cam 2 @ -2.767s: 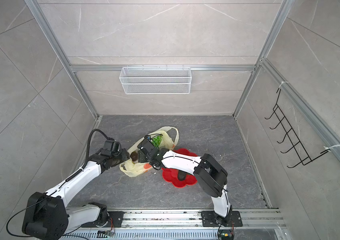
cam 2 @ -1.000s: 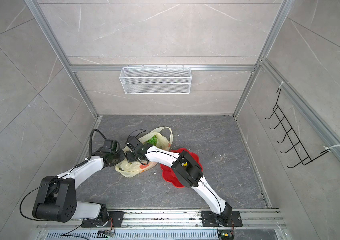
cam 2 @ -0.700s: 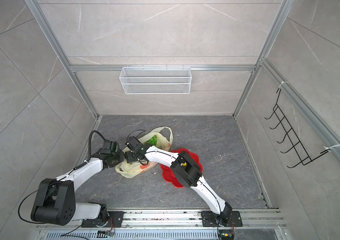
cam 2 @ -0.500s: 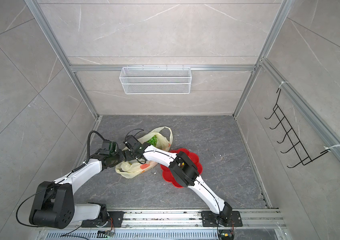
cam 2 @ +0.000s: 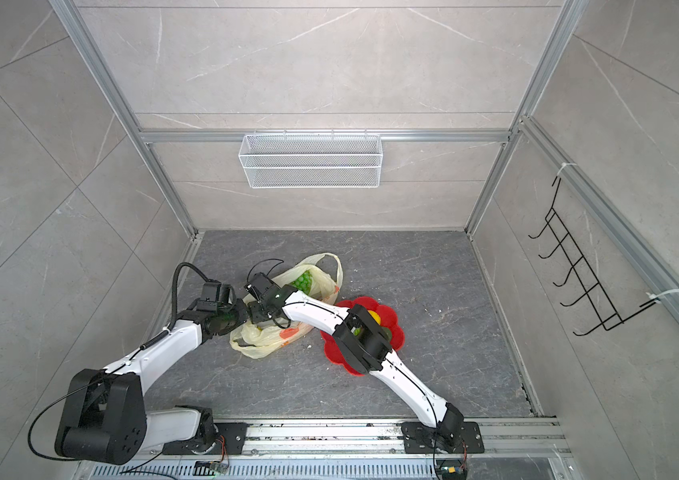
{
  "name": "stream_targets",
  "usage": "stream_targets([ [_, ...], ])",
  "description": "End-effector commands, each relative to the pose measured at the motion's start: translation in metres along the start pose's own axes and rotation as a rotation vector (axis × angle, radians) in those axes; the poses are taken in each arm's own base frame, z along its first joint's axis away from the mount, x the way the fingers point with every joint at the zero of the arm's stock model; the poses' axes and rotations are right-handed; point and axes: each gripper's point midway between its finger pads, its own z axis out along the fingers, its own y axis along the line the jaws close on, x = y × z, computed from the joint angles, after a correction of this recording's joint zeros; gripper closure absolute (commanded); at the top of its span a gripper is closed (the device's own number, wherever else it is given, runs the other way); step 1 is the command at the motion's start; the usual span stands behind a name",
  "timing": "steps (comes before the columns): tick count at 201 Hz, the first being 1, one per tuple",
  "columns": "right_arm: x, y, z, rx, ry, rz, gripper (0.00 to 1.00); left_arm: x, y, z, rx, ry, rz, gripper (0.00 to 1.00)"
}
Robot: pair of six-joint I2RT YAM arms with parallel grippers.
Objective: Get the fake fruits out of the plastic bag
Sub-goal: 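Reach the right gripper into the bag and grasp the dark purple mangosteen, then lift the mangosteen out of the bag and carry it over the red plate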
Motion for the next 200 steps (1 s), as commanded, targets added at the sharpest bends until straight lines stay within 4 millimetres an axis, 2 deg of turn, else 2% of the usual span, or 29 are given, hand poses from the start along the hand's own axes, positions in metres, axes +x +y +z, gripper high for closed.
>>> stream_targets([
  [1, -0.009, 0.004, -0.020, 0.000, -0.026, -0.013, 0.46, -0.004, -0.001, -0.001, 0.004, -0.016, -0.006, 0.91],
  [39, -0.014, 0.007, -0.045, -0.012, -0.063, -0.025, 0.50, -0.007, -0.002, 0.001, 0.000, -0.019, -0.001, 0.91],
  [76, -0.008, 0.003, -0.067, -0.024, -0.087, -0.018, 0.50, -0.009, -0.005, 0.004, 0.012, -0.019, 0.009, 0.92],
  [139, -0.003, -0.004, -0.123, -0.055, -0.138, 0.015, 0.50, -0.013, -0.010, 0.012, 0.038, -0.044, 0.046, 0.92],
  [178, 0.003, -0.023, -0.166, -0.022, -0.196, 0.028, 0.50, -0.017, -0.014, 0.016, 0.064, -0.072, 0.106, 0.92],
  [200, 0.012, -0.044, -0.191, 0.051, -0.234, 0.030, 0.50, -0.016, -0.015, 0.019, 0.077, -0.083, 0.137, 0.92],
])
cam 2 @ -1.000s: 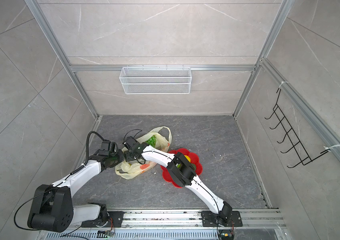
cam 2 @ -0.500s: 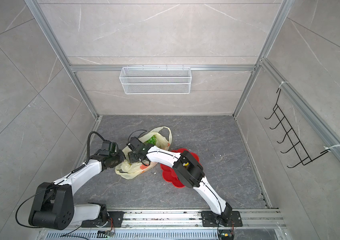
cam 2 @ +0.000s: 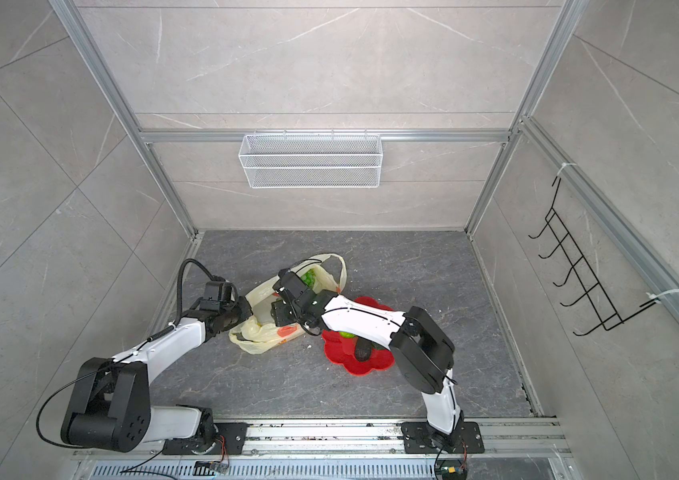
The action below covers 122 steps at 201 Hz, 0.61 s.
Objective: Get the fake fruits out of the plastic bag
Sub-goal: 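Lift the mangosteen out of the bag and carry it over the red plate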
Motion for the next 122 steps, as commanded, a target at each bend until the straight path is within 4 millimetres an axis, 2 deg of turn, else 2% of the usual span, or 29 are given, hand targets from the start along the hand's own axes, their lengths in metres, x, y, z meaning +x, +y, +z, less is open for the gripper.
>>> stream_targets([
  [1, -0.012, -0.018, -0.035, 0.067, -0.095, 0.013, 0.50, -0.007, -0.007, 0.004, 0.042, -0.040, 0.065, 0.92],
  [43, 0.012, -0.061, -0.079, 0.222, -0.128, 0.022, 0.50, -0.003, -0.011, 0.010, 0.080, -0.043, 0.087, 0.93],
  [78, 0.043, -0.094, -0.100, 0.334, -0.126, 0.037, 0.51, -0.003, -0.014, 0.010, 0.105, -0.057, 0.087, 0.93],
  [94, 0.055, -0.102, -0.108, 0.374, -0.134, 0.029, 0.51, -0.003, -0.014, 0.009, 0.109, -0.060, 0.086, 0.93],
  [122, 0.073, -0.105, -0.120, 0.432, -0.171, 0.026, 0.51, -0.003, -0.015, 0.008, 0.113, -0.064, 0.088, 0.93],
])
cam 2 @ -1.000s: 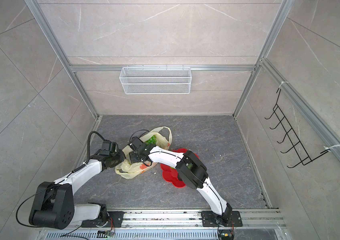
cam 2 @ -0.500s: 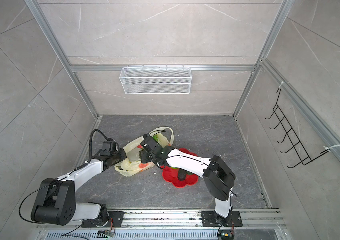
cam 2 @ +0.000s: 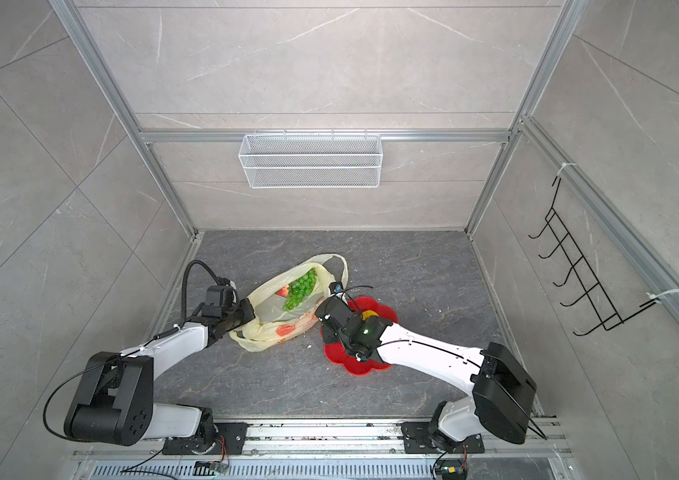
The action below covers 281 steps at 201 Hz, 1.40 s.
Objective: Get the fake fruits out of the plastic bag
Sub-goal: 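Lift the mangosteen out of the bag and carry it over the red plate, then lower the mangosteen into the red plate and open the right gripper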
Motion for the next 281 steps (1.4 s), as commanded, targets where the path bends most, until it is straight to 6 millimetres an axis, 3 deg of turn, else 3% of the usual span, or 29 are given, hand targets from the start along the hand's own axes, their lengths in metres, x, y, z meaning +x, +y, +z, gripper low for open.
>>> stream_targets([
  [1, 0.010, -0.016, -0.013, 0.101, -0.050, 0.014, 0.51, -0.011, -0.009, -0.003, 0.040, -0.042, 0.026, 0.93],
  [53, 0.042, -0.037, -0.011, 0.233, -0.076, 0.149, 0.51, -0.009, -0.008, -0.003, 0.038, -0.040, 0.025, 0.93],
  [130, 0.069, -0.039, 0.005, 0.327, -0.052, 0.281, 0.50, -0.009, -0.009, -0.002, 0.044, -0.037, 0.021, 0.92],
  [281, 0.078, -0.036, 0.023, 0.411, -0.026, 0.289, 0.41, -0.008, -0.010, 0.000, 0.053, -0.030, 0.016, 0.92],
])
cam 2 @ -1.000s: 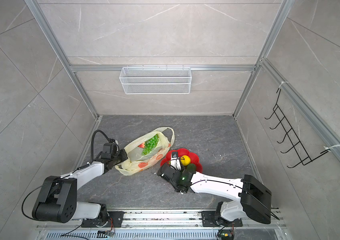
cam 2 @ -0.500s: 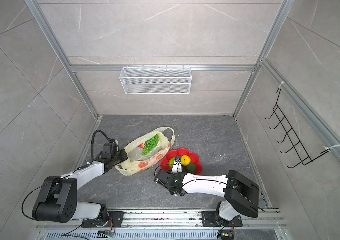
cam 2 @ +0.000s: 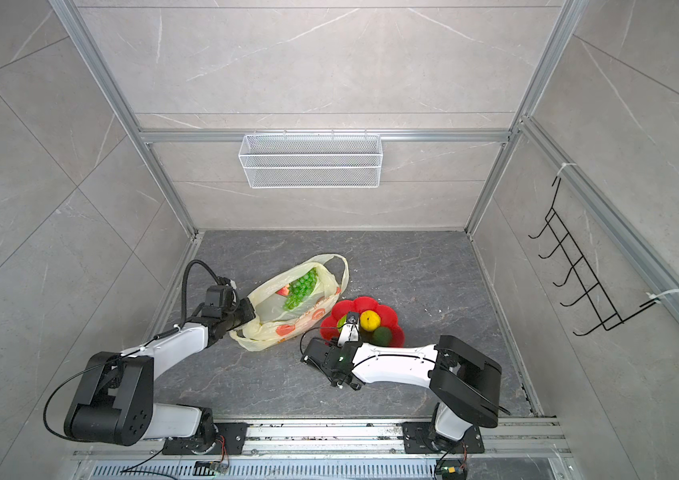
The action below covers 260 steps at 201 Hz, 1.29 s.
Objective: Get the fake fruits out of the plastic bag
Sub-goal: 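Lower the mangosteen into the red plate and open the right gripper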
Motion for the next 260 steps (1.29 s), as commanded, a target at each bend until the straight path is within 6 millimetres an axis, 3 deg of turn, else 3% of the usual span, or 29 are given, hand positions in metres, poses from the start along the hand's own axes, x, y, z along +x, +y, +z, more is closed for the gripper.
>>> stream_targets([
  [1, 0.002, -0.004, 0.001, 0.041, -0.002, -0.010, 0.41, -0.006, -0.007, 0.000, 0.036, -0.021, 0.014, 0.92],
  [74, -0.001, -0.006, -0.001, 0.056, -0.007, -0.006, 0.27, -0.006, -0.007, 0.000, 0.037, -0.021, 0.014, 0.92],
  [176, -0.011, -0.003, -0.010, 0.030, -0.023, 0.007, 0.19, -0.007, -0.007, 0.000, 0.036, -0.022, 0.016, 0.92],
  [205, -0.022, -0.002, -0.019, 0.010, -0.040, 0.001, 0.19, -0.006, -0.008, 0.001, 0.040, -0.018, 0.018, 0.92],
  [260, -0.061, -0.002, -0.041, -0.059, -0.101, -0.003, 0.20, -0.006, -0.014, 0.002, 0.067, -0.005, 0.039, 0.92],
])
